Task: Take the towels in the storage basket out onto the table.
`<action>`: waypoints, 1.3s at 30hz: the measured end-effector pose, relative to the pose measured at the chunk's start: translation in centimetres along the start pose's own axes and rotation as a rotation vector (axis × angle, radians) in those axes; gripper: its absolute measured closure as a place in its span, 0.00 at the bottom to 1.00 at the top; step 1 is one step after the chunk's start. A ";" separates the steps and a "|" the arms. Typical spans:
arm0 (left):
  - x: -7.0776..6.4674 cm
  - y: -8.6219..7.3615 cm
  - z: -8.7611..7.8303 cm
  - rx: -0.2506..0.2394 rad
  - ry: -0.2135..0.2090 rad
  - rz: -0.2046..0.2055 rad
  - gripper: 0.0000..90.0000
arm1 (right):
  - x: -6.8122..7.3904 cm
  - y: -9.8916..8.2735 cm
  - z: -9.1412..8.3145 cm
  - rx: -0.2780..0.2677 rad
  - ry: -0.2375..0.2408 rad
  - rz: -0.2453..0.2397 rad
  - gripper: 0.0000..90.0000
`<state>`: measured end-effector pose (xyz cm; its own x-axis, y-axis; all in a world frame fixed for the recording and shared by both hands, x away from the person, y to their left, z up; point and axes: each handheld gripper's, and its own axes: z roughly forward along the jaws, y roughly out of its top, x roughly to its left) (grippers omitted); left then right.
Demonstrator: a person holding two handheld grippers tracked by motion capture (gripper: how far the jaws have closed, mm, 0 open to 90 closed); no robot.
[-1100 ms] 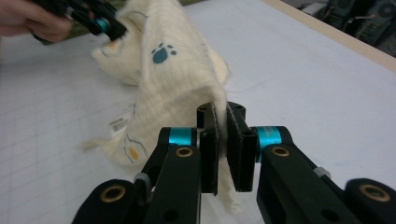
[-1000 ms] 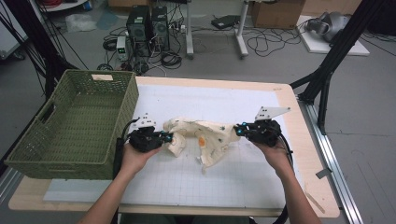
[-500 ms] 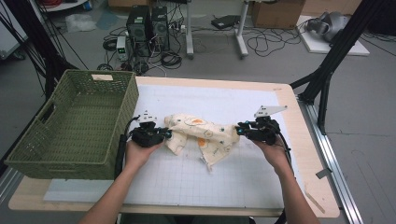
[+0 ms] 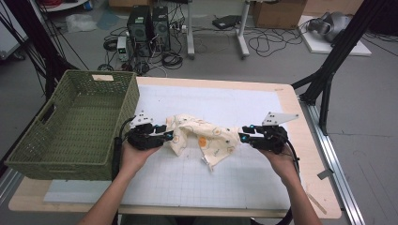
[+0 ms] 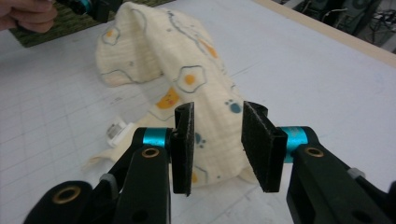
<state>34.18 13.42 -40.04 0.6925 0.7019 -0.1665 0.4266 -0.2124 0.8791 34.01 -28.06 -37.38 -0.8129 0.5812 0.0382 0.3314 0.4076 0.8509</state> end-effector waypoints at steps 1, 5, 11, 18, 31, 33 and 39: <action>-0.2 0.1 -0.1 -0.003 -0.007 0.005 0.63 | 0.2 -0.1 0.1 -0.002 0.004 -0.007 0.71; -1.0 0.1 -0.4 -0.002 -0.019 0.035 0.62 | 1.2 -0.5 0.6 -0.007 0.032 -0.009 0.70; -1.5 -0.5 -0.8 -0.005 -0.063 0.037 0.64 | 2.4 -0.9 1.5 -0.010 0.069 -0.011 0.67; -2.2 -1.6 -0.2 0.022 -0.086 0.053 0.65 | 3.5 -1.0 2.6 -0.007 0.092 -0.027 0.66; -1.6 -2.8 2.6 0.075 -0.029 0.020 0.70 | 4.8 -2.2 6.3 0.072 0.132 -0.033 0.65; -1.4 -2.9 3.0 0.075 -0.023 0.010 0.75 | 4.9 -2.5 6.9 0.084 0.137 -0.028 0.65; -1.4 -3.1 3.5 0.089 -0.019 0.027 0.92 | 5.4 -3.0 8.4 0.126 0.151 -0.038 0.67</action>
<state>33.95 10.75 -44.07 0.7154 0.6820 -0.1523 0.4571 -0.2918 0.8402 32.61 -20.25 -44.12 -0.8853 0.4554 0.0939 0.3490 0.5175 0.7813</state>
